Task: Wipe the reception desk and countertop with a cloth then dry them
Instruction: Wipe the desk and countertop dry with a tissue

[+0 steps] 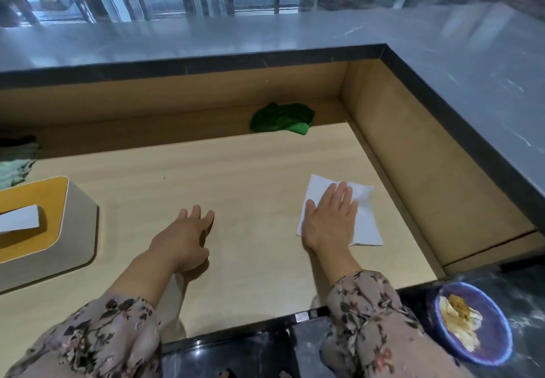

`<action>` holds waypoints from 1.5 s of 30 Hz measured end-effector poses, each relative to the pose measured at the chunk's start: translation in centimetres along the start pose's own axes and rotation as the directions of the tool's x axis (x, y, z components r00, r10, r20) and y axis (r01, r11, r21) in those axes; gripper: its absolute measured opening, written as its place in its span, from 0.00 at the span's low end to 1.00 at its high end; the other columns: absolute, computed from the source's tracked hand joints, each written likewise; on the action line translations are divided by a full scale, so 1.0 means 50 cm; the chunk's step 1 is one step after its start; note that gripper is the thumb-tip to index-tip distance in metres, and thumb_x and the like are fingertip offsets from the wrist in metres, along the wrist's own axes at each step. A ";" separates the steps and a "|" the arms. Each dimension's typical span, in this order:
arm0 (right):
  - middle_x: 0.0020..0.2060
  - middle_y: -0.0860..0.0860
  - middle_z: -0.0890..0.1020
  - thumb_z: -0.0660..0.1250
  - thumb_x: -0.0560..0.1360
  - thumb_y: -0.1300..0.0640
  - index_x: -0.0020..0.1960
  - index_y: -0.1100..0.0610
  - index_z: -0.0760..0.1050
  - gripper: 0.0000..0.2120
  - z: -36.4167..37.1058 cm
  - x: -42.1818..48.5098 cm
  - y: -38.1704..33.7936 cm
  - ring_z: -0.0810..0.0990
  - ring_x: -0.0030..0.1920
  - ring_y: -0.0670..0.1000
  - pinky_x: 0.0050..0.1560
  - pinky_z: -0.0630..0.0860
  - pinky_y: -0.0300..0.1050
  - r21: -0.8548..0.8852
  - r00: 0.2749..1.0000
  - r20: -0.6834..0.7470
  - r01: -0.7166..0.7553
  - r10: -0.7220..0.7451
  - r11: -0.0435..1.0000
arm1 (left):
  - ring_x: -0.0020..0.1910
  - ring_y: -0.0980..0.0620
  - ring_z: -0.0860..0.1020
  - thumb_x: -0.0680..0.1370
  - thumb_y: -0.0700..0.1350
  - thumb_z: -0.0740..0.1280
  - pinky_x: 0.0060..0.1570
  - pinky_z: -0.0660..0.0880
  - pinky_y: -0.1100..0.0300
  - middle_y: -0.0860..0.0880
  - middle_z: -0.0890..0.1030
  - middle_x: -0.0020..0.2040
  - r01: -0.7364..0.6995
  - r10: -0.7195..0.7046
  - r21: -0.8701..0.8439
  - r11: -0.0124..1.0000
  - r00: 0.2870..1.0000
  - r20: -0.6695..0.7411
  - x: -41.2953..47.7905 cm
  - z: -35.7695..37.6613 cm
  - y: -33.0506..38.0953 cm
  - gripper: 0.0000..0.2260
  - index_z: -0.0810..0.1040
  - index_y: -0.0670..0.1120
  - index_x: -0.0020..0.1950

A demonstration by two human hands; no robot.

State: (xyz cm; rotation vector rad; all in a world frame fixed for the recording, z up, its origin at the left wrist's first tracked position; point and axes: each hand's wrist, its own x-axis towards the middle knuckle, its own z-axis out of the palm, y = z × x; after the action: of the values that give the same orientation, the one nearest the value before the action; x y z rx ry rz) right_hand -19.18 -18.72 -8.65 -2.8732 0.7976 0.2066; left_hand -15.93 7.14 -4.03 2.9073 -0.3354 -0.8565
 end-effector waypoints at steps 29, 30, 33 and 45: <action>0.78 0.59 0.44 0.42 0.82 0.46 0.78 0.64 0.42 0.31 0.000 0.140 -0.178 0.41 0.77 0.57 0.76 0.42 0.52 0.010 0.933 0.002 0.360 -0.360 0.933 | 0.78 0.48 0.42 0.77 0.44 0.63 0.73 0.61 0.52 0.51 0.41 0.79 0.006 -0.006 -0.016 1.000 0.999 0.034 0.000 -0.002 0.001 0.37 0.44 0.54 0.79; 0.78 0.58 0.43 0.42 0.82 0.46 0.78 0.63 0.41 0.30 0.006 0.124 -0.220 0.40 0.77 0.56 0.76 0.40 0.52 0.005 0.908 0.017 0.418 -0.418 0.908 | 0.78 0.48 0.43 0.77 0.44 0.63 0.72 0.62 0.52 0.51 0.42 0.80 0.005 -0.005 -0.004 1.000 0.999 0.037 0.000 -0.006 0.003 0.37 0.45 0.54 0.79; 0.78 0.54 0.40 0.40 0.82 0.46 0.78 0.60 0.39 0.30 0.020 0.069 -0.310 0.36 0.77 0.53 0.76 0.38 0.51 0.011 0.769 0.095 0.634 -0.632 0.774 | 0.79 0.47 0.47 0.76 0.46 0.65 0.71 0.63 0.52 0.50 0.45 0.80 0.000 -0.003 0.053 0.999 0.999 0.053 0.002 -0.018 0.004 0.37 0.47 0.53 0.79; 0.78 0.59 0.45 0.33 0.81 0.44 0.78 0.62 0.48 0.32 -0.057 0.244 0.033 0.42 0.78 0.57 0.76 0.45 0.53 -0.104 0.946 0.050 0.325 -0.322 0.940 | 0.72 0.48 0.63 0.74 0.57 0.64 0.70 0.60 0.52 0.49 0.65 0.73 -0.039 0.079 0.157 0.987 0.963 -0.257 0.051 -0.068 -0.012 0.28 0.63 0.51 0.72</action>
State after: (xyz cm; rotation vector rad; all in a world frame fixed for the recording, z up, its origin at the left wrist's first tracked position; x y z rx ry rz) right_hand -9.43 -26.74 -8.13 -3.0405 0.3055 0.2626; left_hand -11.90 7.19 -2.61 3.0794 -0.4791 -0.4451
